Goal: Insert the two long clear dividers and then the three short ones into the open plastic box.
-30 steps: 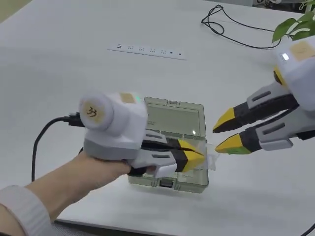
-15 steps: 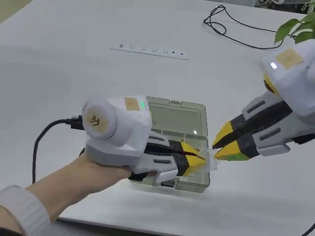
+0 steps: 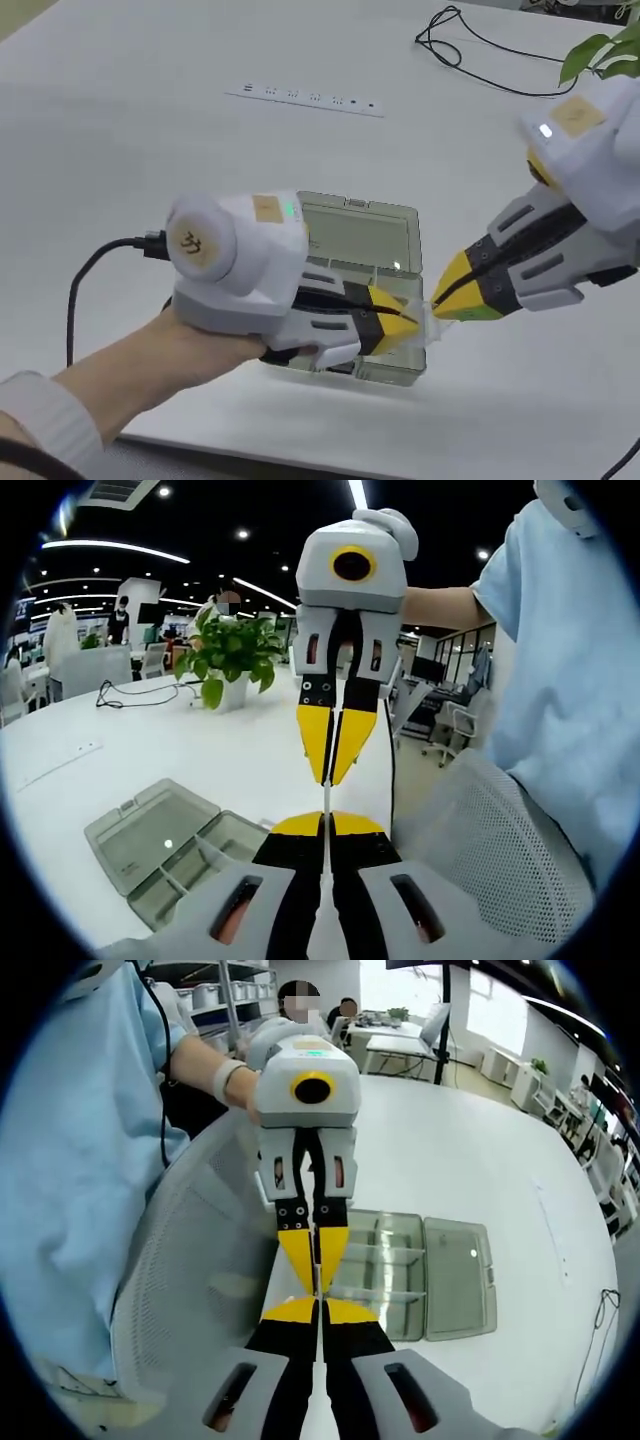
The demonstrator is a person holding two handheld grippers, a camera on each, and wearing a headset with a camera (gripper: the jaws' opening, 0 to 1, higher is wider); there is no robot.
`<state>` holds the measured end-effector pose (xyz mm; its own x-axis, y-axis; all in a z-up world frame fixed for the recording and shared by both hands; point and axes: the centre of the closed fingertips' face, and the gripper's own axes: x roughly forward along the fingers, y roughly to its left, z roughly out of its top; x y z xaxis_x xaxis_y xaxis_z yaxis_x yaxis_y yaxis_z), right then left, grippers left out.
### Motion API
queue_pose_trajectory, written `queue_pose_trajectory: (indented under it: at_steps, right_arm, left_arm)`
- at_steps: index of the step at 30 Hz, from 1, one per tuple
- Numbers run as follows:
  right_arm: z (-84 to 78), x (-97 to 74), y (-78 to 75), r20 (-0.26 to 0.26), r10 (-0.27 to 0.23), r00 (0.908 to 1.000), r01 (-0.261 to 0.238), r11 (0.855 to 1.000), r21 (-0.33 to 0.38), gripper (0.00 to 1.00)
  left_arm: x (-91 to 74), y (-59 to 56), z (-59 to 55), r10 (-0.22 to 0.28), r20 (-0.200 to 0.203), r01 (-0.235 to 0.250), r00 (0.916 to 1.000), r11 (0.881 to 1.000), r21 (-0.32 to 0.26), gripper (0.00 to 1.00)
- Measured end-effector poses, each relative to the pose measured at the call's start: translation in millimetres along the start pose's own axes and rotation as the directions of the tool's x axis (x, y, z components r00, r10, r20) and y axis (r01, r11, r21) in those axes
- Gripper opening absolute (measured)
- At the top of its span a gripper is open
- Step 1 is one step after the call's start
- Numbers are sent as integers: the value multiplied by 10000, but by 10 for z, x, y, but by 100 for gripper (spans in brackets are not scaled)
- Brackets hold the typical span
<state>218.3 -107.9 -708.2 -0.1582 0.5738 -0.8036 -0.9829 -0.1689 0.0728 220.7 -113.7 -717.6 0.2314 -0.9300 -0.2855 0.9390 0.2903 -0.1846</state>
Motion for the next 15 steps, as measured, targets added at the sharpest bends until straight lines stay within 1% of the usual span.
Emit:
queue_pose_trajectory:
  at_steps: [1,2,4,9,15]
  right_arm:
    - [2,0,8,-12,27,10000,-27,10000,50,3]
    - [5,0,2,-28,-20,10000,20,10000,17,3]
    - [1,1,2,-58,-4,10000,5,10000,23,2]
    - [3,9,-2,-119,-16,9999,17,10000,48,2]
    - [24,12,-9,-76,-33,10000,33,10000,36,2]
  left_arm:
    - [1,-9,-2,-43,-9,43,10000,10000,-21,0]
    - [0,4,-1,33,-6,-33,10000,10000,44,0]
    - [2,0,-5,4,-18,-4,10000,10000,-26,0]
    - [2,6,-12,73,-64,-73,10000,10000,19,0]
    - [-3,13,-10,122,-51,-122,9999,9999,-49,0]
